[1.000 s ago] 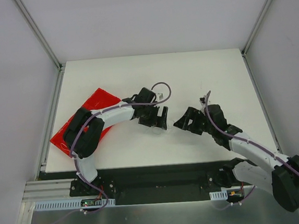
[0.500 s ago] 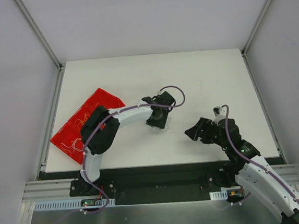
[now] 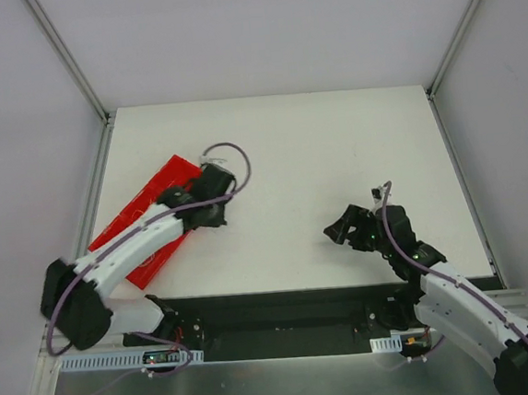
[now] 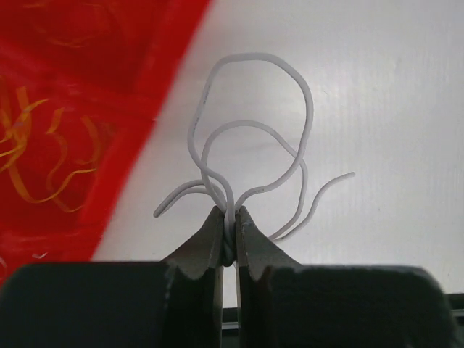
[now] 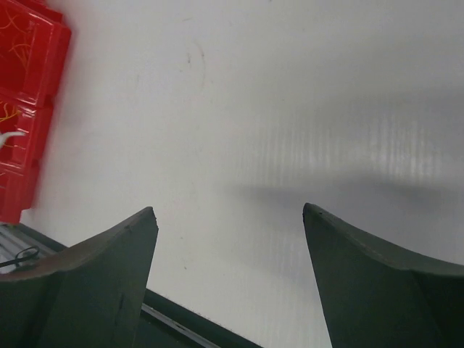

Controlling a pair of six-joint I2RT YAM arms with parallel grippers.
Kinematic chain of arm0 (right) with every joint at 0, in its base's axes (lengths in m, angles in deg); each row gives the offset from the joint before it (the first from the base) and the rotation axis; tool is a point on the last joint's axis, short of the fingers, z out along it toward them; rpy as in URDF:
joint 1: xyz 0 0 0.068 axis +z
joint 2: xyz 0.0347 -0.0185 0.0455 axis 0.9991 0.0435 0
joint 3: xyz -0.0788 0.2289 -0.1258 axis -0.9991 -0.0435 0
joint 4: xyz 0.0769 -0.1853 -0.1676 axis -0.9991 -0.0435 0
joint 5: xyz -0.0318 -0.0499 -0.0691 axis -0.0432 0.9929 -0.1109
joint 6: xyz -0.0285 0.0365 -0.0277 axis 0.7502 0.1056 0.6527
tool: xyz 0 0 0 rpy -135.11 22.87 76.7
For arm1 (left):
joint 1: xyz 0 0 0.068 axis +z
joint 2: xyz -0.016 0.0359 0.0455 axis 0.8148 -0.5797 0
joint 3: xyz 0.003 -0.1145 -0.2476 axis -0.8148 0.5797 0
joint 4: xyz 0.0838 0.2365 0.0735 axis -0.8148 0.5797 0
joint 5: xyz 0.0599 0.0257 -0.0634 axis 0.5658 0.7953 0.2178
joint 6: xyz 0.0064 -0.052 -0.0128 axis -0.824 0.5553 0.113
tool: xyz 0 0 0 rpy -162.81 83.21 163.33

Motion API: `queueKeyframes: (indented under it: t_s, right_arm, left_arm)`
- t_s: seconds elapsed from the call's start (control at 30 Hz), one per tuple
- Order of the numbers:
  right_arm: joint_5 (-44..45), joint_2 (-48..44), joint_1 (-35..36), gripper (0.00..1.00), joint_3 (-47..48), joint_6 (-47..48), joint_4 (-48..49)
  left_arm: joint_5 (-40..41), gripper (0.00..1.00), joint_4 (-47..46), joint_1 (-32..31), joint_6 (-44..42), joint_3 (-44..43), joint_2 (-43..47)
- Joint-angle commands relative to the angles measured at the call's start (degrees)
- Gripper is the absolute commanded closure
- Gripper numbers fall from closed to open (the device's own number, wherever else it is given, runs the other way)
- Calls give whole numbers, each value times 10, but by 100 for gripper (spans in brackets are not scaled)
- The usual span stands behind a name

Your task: Untangle the cables

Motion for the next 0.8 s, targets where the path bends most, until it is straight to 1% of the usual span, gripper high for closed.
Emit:
queueKeyframes:
  t_s: [0.0, 0.07, 0.1, 0.17, 0.27, 0.33, 0.37, 0.43, 0.53, 0.6, 0.77]
  right_arm:
    - [-50, 101, 24, 17, 1, -68, 235]
    - [-12, 173, 77, 17, 63, -51, 230]
    - [3, 215, 109, 17, 99, -40, 226]
    - [15, 294, 155, 18, 150, -31, 253]
    - [34, 398, 198, 21, 168, -64, 339]
    - [44, 454, 220, 21, 164, -73, 406]
    - [72, 479, 228, 21, 163, -75, 422]
    - [63, 482, 225, 21, 158, -76, 441]
    - [98, 451, 228, 18, 140, -67, 433]
    - [95, 449, 228, 17, 128, -66, 454]
    - [93, 437, 227, 17, 107, -59, 479]
  left_arm:
    - [36, 100, 68, 110, -1, 59, 192]
    - [55, 100, 82, 182, 6, 73, 261]
    - [69, 100, 85, 205, 6, 80, 288]
    - [86, 100, 85, 262, 3, 94, 334]
    - [67, 100, 101, 362, 7, 96, 331]
    - [51, 100, 113, 422, 22, 96, 299]
    - [44, 100, 119, 450, 31, 96, 286]
    - [46, 100, 120, 469, 57, 100, 268]
    - [57, 100, 114, 485, 103, 110, 247]
    - [56, 100, 109, 497, 126, 116, 231]
    - [72, 100, 74, 512, 192, 148, 231]
